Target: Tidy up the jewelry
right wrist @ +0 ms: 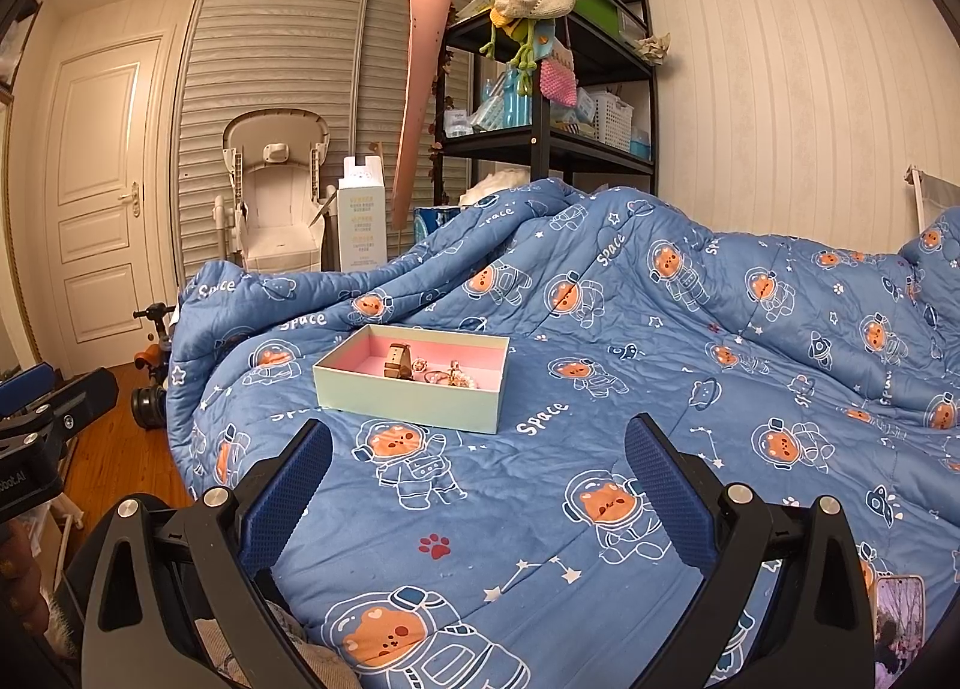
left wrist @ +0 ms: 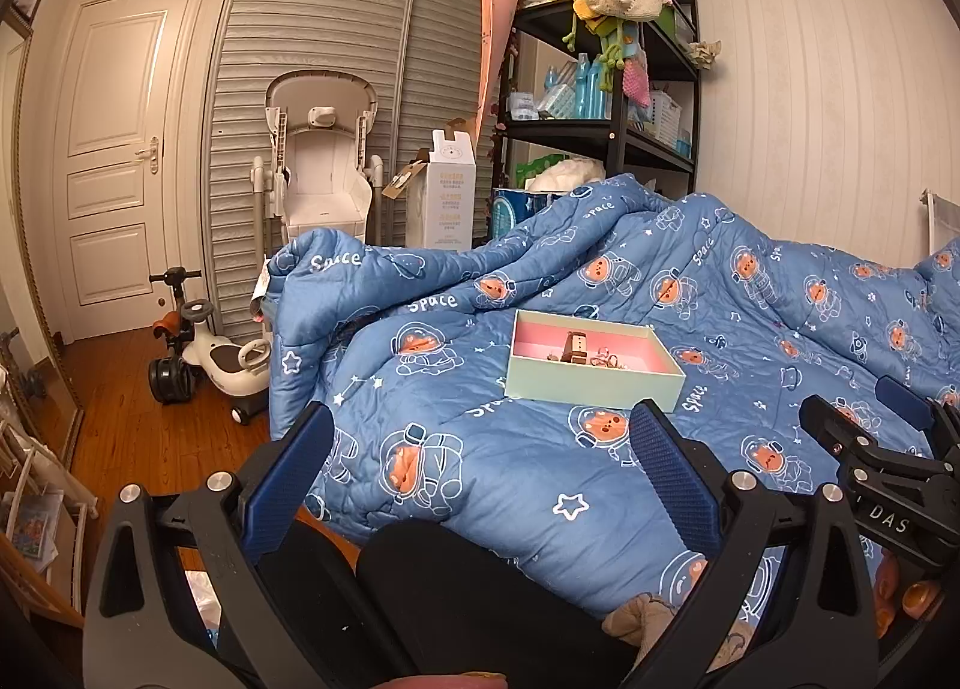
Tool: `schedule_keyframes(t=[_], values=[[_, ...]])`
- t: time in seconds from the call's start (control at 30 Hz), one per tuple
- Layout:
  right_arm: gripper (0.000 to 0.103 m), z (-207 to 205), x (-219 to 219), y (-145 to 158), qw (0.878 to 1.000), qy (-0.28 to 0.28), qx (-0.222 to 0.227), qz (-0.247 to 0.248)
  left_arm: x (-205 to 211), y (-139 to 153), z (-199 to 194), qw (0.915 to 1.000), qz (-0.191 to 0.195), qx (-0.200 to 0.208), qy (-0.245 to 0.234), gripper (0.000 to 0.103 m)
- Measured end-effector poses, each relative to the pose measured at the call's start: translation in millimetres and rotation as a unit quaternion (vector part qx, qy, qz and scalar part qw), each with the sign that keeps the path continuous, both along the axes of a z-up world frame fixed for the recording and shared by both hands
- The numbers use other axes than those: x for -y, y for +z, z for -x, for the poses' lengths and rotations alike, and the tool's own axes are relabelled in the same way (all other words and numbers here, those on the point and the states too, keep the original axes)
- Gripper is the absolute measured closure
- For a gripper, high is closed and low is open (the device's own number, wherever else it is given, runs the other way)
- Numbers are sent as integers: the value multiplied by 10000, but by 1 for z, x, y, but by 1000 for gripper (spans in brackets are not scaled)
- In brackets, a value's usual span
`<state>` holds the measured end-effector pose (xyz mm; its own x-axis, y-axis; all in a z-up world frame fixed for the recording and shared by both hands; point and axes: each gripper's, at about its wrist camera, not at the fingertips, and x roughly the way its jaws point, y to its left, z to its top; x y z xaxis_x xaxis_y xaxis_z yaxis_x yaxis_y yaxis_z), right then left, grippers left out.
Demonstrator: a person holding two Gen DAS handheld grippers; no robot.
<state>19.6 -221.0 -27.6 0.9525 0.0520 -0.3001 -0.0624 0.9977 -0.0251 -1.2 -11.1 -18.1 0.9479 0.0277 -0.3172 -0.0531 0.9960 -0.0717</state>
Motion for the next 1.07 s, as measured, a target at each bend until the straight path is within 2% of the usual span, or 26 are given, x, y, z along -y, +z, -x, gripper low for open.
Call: schedule_keyframes(t=[0.63, 1.07], values=[[7, 0, 0, 0, 10000, 3, 0, 3, -1, 0, 2, 9999, 85, 98, -91, 6], [7, 0, 0, 0, 10000, 0, -3, 0, -1, -3, 0, 10000, 14, 22, 23, 6]])
